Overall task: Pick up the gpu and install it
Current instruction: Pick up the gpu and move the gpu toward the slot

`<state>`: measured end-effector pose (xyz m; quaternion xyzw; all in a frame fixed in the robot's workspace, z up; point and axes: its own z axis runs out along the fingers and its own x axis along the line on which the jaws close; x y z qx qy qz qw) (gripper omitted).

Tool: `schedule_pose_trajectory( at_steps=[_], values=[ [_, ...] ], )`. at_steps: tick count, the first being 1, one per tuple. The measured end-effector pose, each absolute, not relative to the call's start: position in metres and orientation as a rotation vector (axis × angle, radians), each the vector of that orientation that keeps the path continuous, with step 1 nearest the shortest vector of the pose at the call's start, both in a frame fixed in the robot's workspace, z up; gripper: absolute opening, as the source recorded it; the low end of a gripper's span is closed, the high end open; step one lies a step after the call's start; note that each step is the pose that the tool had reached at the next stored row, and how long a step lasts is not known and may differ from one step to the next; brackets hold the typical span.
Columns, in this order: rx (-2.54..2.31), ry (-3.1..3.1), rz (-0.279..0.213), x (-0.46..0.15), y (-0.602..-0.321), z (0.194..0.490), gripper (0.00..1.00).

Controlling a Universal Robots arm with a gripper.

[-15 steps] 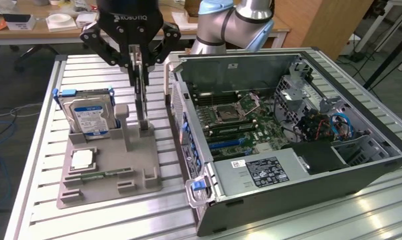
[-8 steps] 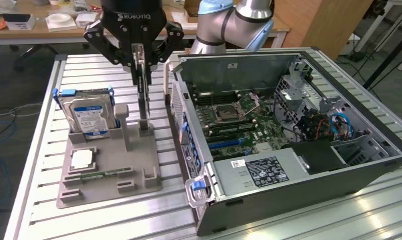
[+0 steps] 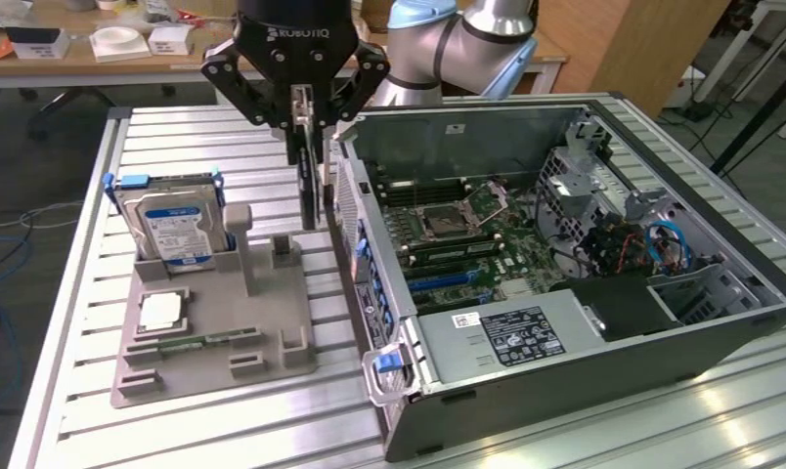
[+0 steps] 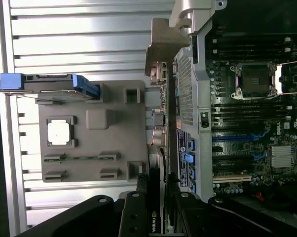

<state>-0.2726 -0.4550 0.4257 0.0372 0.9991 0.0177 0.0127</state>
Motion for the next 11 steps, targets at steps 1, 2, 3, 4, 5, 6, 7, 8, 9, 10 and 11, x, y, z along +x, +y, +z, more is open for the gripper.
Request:
schedule_pose_trajectory(
  at_steps=[1,2,3,4,5,6,7,8,9,10,11],
  values=[
    [0.116,3.114,0.055,-0.2723,-0.455,0.4257,0.26],
    [0.116,3.114,0.055,-0.2724,-0.455,0.4257,0.26],
    [0.116,3.114,0.055,-0.2723,-0.4549,0.4258,0.26],
    [0.116,3.114,0.055,-0.2723,-0.455,0.4258,0.26],
    [0.116,3.114,0.055,-0.2723,-0.455,0.4258,0.26],
    [0.116,3.114,0.055,-0.2723,-0.455,0.4258,0.26],
    [0.116,3.114,0.055,-0.2723,-0.455,0.4258,0.26],
    [0.116,3.114,0.055,-0.2723,-0.455,0.4258,0.26],
    [0.116,3.114,0.055,-0.2723,-0.455,0.4258,0.26],
    [0.116,3.114,0.055,-0.2723,-0.455,0.4257,0.26],
    [0.116,3.114,0.055,-0.2723,-0.455,0.4258,0.26]
  ],
)
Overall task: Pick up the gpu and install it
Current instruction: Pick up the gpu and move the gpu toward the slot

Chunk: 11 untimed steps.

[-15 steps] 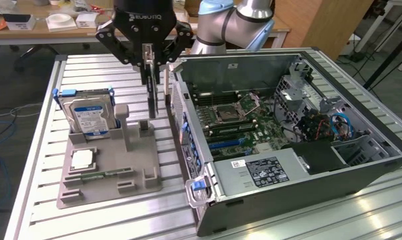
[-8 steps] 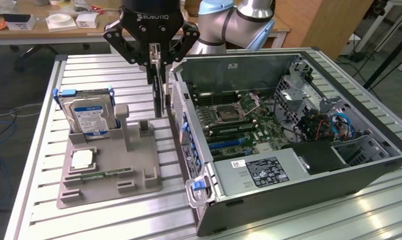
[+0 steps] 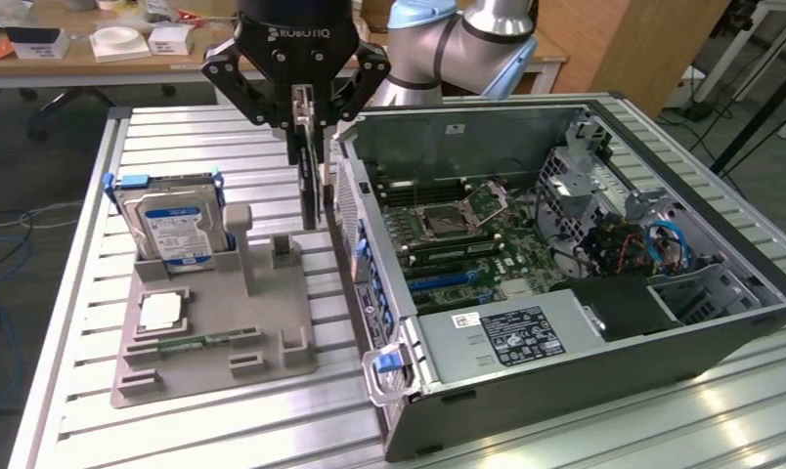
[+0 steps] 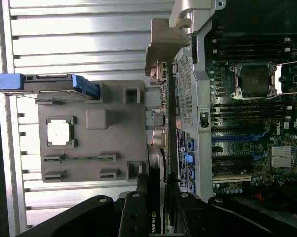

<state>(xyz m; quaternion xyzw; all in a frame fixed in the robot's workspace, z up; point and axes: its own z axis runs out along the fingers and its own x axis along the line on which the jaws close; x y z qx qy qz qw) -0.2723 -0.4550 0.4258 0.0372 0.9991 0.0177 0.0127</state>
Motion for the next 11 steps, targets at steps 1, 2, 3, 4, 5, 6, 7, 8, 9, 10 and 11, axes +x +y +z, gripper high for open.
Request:
schedule_pose_trajectory(
  at_steps=[1,2,3,4,5,6,7,8,9,10,11],
  values=[
    [0.116,3.114,0.055,-0.2723,-0.455,0.4258,0.26],
    [0.116,3.114,0.055,-0.2723,-0.455,0.4258,0.26],
    [0.116,3.114,0.055,-0.2721,-0.4549,0.4257,0.26],
    [0.115,3.114,0.055,-0.2712,-0.4549,0.4257,0.26],
    [0.116,3.114,0.055,-0.27,-0.4549,0.4257,0.26],
    [0.116,3.114,0.055,-0.2687,-0.455,0.4258,0.26],
    [0.116,3.114,0.055,-0.2673,-0.455,0.4257,0.26],
    [0.116,3.114,0.055,-0.266,-0.455,0.4257,0.26],
    [0.116,3.114,0.055,-0.2648,-0.455,0.4257,0.26],
    [0.116,3.114,0.055,-0.2637,-0.455,0.4257,0.26],
    [0.116,3.114,0.055,-0.2627,-0.455,0.4257,0.26]
  ],
)
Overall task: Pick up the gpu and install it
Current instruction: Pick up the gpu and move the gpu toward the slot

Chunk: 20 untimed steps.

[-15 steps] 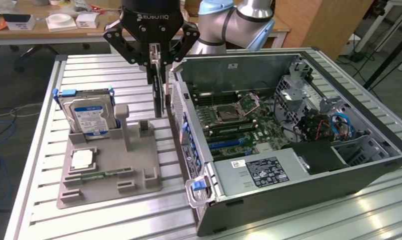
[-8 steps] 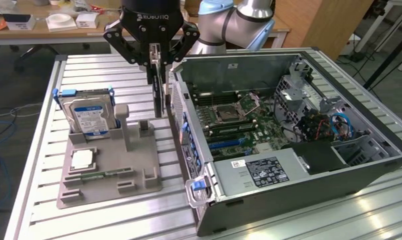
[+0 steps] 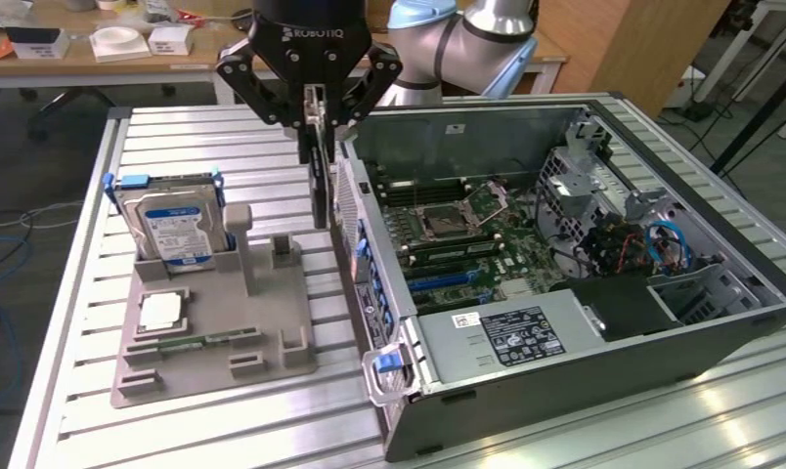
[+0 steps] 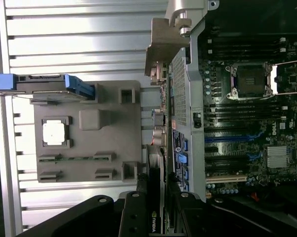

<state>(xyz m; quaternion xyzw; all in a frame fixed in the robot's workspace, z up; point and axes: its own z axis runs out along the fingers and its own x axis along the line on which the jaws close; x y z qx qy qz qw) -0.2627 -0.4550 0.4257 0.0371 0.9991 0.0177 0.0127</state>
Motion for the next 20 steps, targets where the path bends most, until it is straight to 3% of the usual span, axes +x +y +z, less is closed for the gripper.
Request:
schedule_pose_trajectory(
  at_steps=[20],
  values=[
    [0.116,3.114,0.055,-0.245,-0.455,0.426,0.26]
  ],
)
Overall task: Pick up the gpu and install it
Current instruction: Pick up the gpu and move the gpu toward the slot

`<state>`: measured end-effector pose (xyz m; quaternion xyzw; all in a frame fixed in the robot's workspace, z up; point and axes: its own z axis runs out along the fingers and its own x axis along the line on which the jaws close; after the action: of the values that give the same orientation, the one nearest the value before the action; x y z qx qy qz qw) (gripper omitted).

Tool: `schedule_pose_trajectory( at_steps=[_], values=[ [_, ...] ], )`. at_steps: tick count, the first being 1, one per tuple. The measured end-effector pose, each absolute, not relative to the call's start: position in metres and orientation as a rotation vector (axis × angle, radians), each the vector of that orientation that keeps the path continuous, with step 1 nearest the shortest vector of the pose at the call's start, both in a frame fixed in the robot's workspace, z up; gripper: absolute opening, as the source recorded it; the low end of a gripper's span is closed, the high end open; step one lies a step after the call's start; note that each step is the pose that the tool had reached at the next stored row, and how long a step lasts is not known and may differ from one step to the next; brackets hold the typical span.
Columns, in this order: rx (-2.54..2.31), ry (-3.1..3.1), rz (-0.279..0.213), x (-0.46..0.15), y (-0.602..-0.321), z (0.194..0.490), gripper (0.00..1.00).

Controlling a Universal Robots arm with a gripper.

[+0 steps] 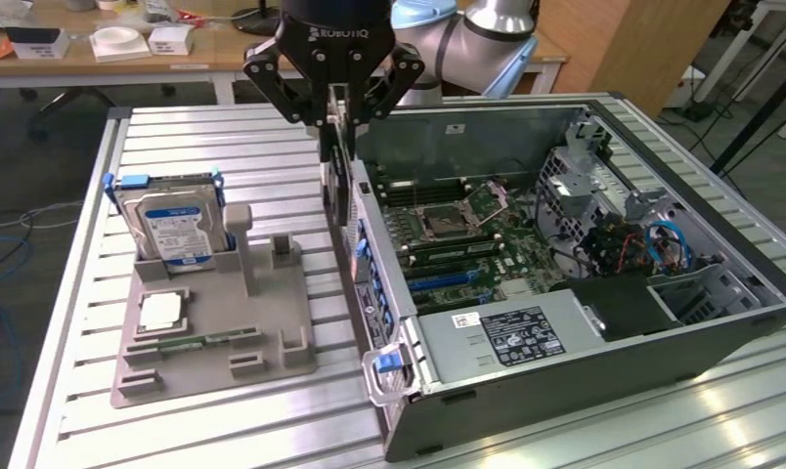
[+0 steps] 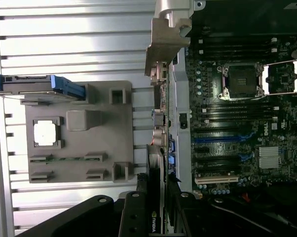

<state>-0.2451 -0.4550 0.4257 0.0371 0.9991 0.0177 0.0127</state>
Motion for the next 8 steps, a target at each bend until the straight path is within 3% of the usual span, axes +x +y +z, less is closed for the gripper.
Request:
schedule_pose_trajectory(
  at_steps=[8],
  values=[
    [0.116,3.114,0.055,-0.233,-0.455,0.426,0.26]
  ],
)
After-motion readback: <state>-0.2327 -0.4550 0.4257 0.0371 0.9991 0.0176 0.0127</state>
